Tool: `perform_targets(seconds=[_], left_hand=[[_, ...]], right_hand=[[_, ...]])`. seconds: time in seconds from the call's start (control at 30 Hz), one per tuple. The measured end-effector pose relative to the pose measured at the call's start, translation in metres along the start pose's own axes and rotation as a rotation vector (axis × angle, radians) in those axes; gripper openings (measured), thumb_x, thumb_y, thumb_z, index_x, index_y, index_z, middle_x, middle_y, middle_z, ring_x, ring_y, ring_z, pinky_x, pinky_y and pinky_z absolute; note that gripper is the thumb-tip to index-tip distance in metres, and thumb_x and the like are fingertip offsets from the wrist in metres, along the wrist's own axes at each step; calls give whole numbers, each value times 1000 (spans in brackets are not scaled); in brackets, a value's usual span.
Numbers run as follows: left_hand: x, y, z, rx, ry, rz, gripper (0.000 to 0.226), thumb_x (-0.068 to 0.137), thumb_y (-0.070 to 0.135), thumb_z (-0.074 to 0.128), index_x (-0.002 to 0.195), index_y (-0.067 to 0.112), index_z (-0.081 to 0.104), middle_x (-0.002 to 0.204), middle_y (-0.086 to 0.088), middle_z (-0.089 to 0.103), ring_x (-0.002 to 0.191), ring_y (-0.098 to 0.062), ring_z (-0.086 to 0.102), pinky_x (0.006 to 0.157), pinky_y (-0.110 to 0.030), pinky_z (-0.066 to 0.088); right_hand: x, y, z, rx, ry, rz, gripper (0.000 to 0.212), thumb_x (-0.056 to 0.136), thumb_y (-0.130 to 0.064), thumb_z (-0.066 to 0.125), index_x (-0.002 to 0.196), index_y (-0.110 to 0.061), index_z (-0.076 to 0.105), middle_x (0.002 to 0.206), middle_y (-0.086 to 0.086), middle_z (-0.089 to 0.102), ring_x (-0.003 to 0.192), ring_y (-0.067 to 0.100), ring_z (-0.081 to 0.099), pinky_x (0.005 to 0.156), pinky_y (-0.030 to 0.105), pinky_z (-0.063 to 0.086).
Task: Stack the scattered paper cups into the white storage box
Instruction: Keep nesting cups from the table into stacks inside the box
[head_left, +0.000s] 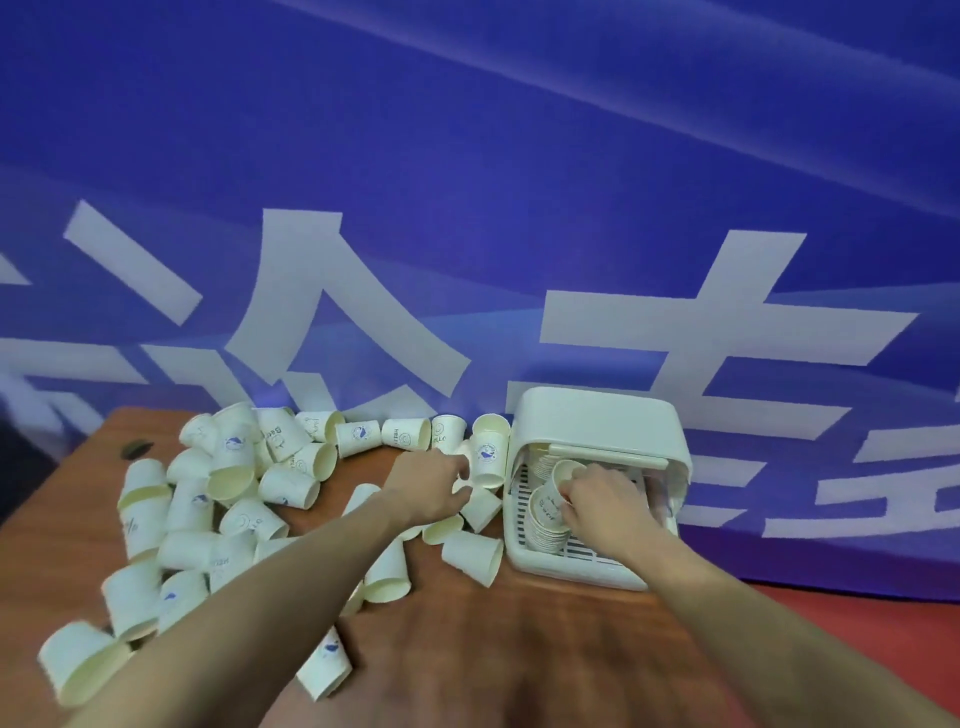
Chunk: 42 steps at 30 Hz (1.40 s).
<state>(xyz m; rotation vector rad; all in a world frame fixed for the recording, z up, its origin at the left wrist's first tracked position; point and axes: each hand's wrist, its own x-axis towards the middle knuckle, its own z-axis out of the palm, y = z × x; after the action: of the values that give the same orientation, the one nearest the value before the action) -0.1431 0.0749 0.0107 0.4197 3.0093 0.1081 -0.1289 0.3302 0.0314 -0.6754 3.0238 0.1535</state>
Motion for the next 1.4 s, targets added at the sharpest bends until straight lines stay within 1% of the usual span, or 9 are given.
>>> perform_targets(seconds=[0.37, 0.53, 0.73, 0.93, 1.07, 1.2, 1.27, 1.33, 1.4], left_hand=[[-62, -43, 38, -75, -71, -196, 39, 90, 52, 48, 119, 28, 59, 103, -3, 66, 97, -23, 61, 72, -33, 44], [-73, -60, 40, -76, -76, -226, 38, 90, 52, 49, 117, 29, 59, 99, 2, 68, 98, -21, 62, 75, -33, 48], [-44, -52, 10, -65, -7, -173, 34, 88, 52, 50, 114, 32, 61, 100, 3, 68, 94, -21, 63, 66, -30, 40], [0, -6, -2, -127, 7, -96, 30, 85, 51, 50, 105, 32, 62, 87, 10, 70, 85, -15, 65, 66, -29, 47], [21, 36, 3, -819, -66, -398, 33, 86, 52, 60, 107, 26, 64, 93, 6, 68, 87, -11, 62, 75, -28, 47], [21, 72, 11, -1444, -284, -613, 40, 94, 49, 55, 115, 16, 62, 105, 1, 65, 98, -14, 58, 82, -32, 47], [21, 81, 20, -1646, -361, -652, 49, 90, 54, 58, 119, 14, 59, 116, -4, 64, 109, -17, 58, 90, -33, 48], [26, 83, 34, -1811, -404, -731, 76, 85, 61, 59, 141, 12, 45, 146, -11, 45, 135, -24, 42, 113, -39, 34], [30, 85, 39, -1917, -393, -789, 63, 96, 55, 45, 142, 12, 40, 143, -10, 45, 134, -23, 40, 111, -36, 31]], right_hand=[[22, -26, 53, -129, -258, -59, 26, 97, -15, 44, 120, -17, 56, 120, 4, 55, 116, 24, 49, 87, 35, 42], [25, -31, 49, -90, -293, -64, 31, 101, -32, 41, 123, -15, 55, 125, 5, 53, 121, 24, 47, 91, 34, 42], [21, -18, 30, 94, -208, 10, 35, 96, -41, 48, 122, -20, 57, 123, 3, 56, 118, 23, 50, 92, 35, 44], [10, 10, 7, 250, -133, 162, 35, 93, -42, 53, 116, -19, 63, 118, 2, 58, 114, 21, 53, 88, 35, 46], [-1, 25, 10, 537, -116, 390, 29, 89, -46, 58, 96, -19, 65, 96, -2, 64, 88, 15, 59, 76, 33, 48], [-11, 31, 19, 1062, -171, 640, 32, 94, -47, 56, 107, -18, 62, 92, -8, 60, 87, 9, 55, 73, 26, 45], [-11, 34, 31, 1314, -271, 752, 40, 93, -51, 55, 118, -20, 57, 105, -4, 60, 99, 15, 56, 88, 31, 48], [-10, 36, 44, 1513, -327, 842, 54, 92, -54, 56, 131, -17, 50, 132, 6, 54, 118, 24, 53, 103, 38, 44], [-5, 35, 57, 1707, -331, 917, 71, 93, -54, 55, 147, -13, 35, 151, 10, 37, 138, 26, 38, 112, 40, 35]])
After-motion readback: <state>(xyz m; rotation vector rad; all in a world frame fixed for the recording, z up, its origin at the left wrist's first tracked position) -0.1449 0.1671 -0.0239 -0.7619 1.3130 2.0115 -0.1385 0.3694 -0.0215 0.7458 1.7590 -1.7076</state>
